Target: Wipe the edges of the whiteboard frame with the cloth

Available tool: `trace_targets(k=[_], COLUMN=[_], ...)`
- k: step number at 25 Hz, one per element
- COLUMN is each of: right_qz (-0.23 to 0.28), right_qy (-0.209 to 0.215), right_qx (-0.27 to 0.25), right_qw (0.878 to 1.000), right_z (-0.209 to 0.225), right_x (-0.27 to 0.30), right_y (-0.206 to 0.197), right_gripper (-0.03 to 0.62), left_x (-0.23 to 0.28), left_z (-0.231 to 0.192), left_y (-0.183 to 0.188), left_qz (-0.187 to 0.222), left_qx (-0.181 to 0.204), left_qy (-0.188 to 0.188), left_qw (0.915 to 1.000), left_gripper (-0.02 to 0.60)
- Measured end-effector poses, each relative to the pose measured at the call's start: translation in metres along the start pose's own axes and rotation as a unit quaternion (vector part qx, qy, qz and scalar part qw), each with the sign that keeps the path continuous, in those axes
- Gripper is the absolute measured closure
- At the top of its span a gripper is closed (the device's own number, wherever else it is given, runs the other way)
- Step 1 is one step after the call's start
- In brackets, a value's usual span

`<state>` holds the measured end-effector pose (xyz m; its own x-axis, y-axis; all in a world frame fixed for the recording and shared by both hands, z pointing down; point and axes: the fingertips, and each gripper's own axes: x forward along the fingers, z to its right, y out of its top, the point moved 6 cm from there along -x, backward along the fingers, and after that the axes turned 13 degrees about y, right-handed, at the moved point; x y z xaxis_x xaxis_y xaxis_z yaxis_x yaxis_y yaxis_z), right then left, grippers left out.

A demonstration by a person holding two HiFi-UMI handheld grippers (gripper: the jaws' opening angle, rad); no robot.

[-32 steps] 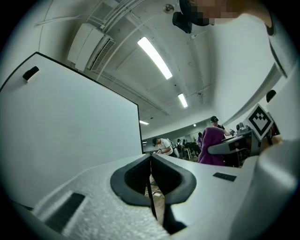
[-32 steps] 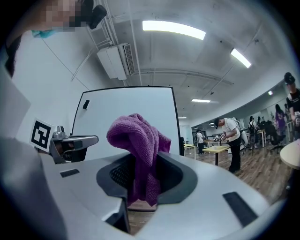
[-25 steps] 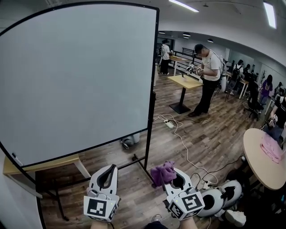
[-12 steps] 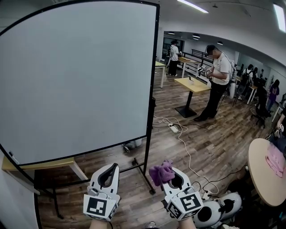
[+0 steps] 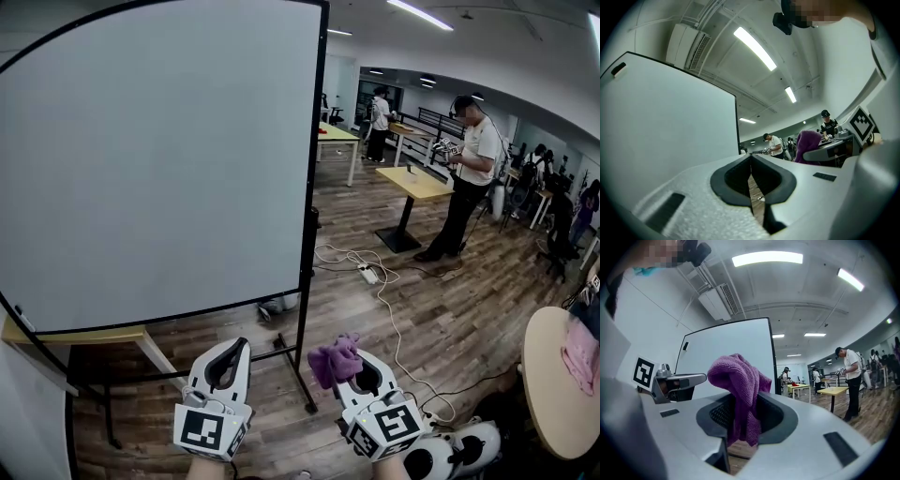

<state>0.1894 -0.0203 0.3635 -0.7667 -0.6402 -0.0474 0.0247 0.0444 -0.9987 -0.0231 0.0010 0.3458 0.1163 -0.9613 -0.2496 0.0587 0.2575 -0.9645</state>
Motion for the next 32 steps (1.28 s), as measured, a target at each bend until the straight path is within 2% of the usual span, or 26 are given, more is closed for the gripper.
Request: trace_targets(k=[13, 22, 32], right_qz=[0.0, -0.002, 0.0], right_qy=[0.009, 0.0, -0.021], right_qx=[0.014, 0.01, 0.004], right_qw=[1.0, 1.0, 1.0], right_z=[0.03, 0.051, 0.075], right_x=[0.0, 0.029, 0.079], right_y=[-0.008, -0.003, 0.009], right_gripper=[0.48, 0.479, 0.479], left_x=[0.021, 0.056, 0.105], left_z=[0.023, 0.016, -0.011], left_y=[-0.009, -0.013, -0.026], left_qz=[-0.014, -0.009, -0.011], left_qx=[0.008, 0.006, -0.002], left_qy=[0.001, -0.017, -0.04], left_qw=[0.9999, 0.9998, 0.9991], left_gripper=[0.563, 0.563, 0.563])
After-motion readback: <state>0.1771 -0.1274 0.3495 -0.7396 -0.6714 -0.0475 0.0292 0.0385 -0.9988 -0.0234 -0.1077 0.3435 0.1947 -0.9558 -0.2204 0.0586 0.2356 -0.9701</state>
